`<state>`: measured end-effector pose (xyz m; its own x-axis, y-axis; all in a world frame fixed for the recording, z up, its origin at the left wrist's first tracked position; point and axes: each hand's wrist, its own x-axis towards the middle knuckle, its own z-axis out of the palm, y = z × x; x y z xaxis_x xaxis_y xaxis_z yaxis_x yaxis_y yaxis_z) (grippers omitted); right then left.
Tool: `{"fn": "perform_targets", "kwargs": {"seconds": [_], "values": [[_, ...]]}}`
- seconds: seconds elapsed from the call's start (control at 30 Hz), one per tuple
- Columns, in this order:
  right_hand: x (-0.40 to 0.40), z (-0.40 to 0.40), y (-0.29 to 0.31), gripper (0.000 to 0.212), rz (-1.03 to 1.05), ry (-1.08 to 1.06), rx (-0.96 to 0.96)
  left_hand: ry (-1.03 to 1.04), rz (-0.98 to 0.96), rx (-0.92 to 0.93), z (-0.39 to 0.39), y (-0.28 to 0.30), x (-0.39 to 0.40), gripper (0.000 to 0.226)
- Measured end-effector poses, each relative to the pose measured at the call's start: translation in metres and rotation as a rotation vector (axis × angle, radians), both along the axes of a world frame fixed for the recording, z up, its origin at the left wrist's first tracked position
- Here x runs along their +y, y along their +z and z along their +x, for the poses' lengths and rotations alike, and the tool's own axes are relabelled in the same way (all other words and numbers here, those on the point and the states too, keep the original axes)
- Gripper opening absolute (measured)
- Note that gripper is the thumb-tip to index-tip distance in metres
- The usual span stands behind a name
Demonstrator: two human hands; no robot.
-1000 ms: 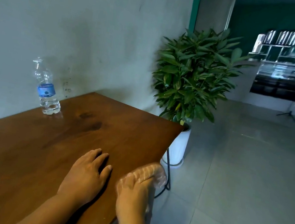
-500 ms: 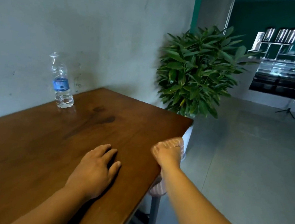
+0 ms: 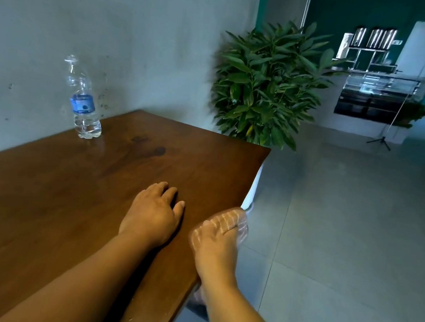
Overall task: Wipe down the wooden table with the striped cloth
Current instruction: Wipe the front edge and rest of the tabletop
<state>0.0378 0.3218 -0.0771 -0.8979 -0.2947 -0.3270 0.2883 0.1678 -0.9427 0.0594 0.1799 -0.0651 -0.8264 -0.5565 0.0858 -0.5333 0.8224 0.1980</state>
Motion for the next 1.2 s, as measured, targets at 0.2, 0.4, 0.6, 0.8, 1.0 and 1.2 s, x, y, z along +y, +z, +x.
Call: {"fn": "perform_targets", "kwargs": {"seconds": [0.2, 0.4, 0.6, 0.8, 1.0, 1.2], "values": [[0.014, 0.058, -0.001, 0.07, -0.023, 0.073, -0.051, -0.075, 0.016, -0.003, 0.026, 0.003, 0.004, 0.059], [0.003, -0.003, 0.01, 0.068, -0.016, 0.031, -0.065, -0.069, 0.048, -0.037, 0.092, 0.005, 0.013, 0.063], [-0.011, -0.044, 0.01, 0.059, -0.019, -0.018, -0.077, 0.013, 0.046, -0.037, 0.141, 0.004, 0.026, 0.068], [-0.001, -0.001, 0.002, 0.061, 0.044, -0.043, -0.009, 0.037, 0.0, -0.011, 0.141, 0.001, 0.029, 0.066], [0.014, 0.086, -0.005, 0.072, -0.019, 0.04, 0.003, 0.067, 0.002, -0.027, 0.138, 0.0, 0.031, 0.065], [0.032, 0.171, -0.029, 0.089, -0.007, 0.234, 0.039, 0.097, 0.039, 0.048, 0.153, 0.001, 0.036, 0.057]]}}
